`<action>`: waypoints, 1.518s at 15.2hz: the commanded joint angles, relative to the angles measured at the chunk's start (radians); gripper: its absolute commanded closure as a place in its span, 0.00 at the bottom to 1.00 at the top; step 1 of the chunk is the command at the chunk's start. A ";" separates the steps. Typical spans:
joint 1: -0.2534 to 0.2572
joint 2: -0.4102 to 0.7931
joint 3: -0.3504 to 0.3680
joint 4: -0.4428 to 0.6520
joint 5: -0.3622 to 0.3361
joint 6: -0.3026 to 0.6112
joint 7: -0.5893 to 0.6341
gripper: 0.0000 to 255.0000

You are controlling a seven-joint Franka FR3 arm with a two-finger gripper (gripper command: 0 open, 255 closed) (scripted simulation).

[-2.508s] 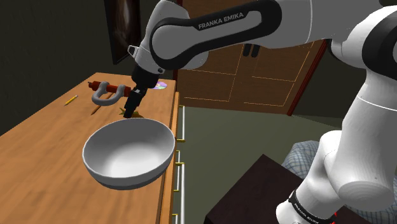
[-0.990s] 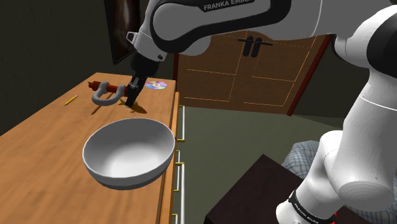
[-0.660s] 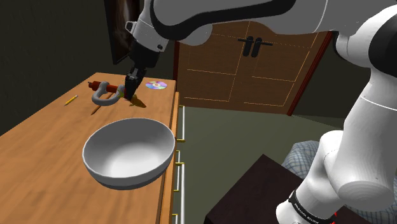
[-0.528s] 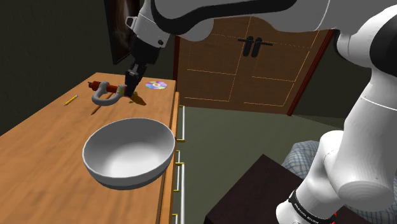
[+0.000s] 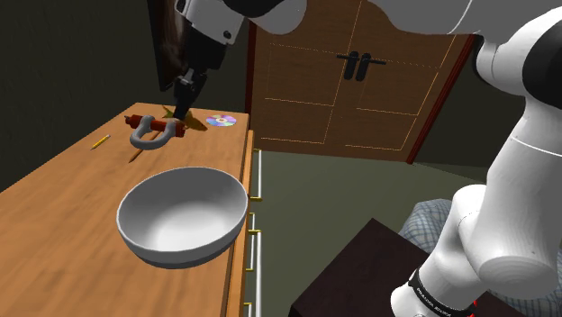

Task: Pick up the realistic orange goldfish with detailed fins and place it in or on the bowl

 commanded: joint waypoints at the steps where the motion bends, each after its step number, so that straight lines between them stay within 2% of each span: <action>1: 0.000 0.003 0.000 0.034 -0.003 -0.031 0.006 1.00; 7: 0.000 0.016 -0.001 0.128 -0.012 -0.111 0.023 1.00; 15: 0.064 -0.190 0.061 -0.098 -0.017 -0.065 0.151 1.00; 23: 0.122 -0.338 0.142 -0.226 -0.017 -0.059 0.292 1.00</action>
